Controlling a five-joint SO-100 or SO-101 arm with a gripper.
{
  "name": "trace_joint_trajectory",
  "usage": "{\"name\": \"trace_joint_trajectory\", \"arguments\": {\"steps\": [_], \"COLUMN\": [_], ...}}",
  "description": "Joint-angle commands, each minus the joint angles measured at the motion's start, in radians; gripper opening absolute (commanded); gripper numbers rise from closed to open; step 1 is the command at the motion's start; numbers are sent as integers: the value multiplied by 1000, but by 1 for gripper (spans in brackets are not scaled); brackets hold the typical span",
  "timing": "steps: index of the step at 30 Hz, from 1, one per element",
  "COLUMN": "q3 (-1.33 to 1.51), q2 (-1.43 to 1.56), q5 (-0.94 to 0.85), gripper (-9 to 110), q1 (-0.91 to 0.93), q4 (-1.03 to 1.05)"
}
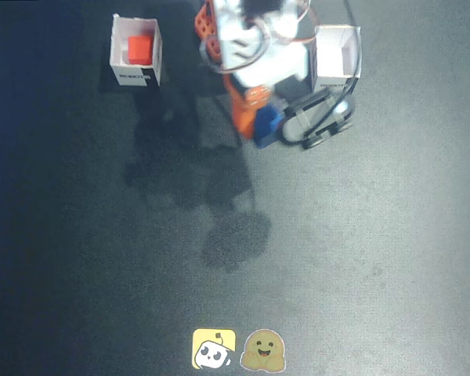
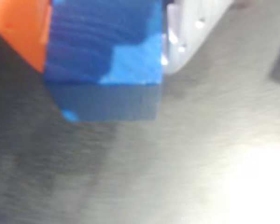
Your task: Put the red cube in the right box and the blue cube in the left box.
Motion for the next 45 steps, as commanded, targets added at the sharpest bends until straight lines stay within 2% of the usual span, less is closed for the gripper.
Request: {"name": "trace_joint_trajectory", "arguments": {"steps": [1,6,18,29,35,45], "q3": [-31,26,63,95,115,152], "q2": [28,106,132,146,149,173], "q5": [51,160,238,411,419,437], "gripper": [11,11,11,11,11,11], "q1": [-94,-265,-535,-857,-951,-979], "q4": [6,9,28,15,21,107]}}
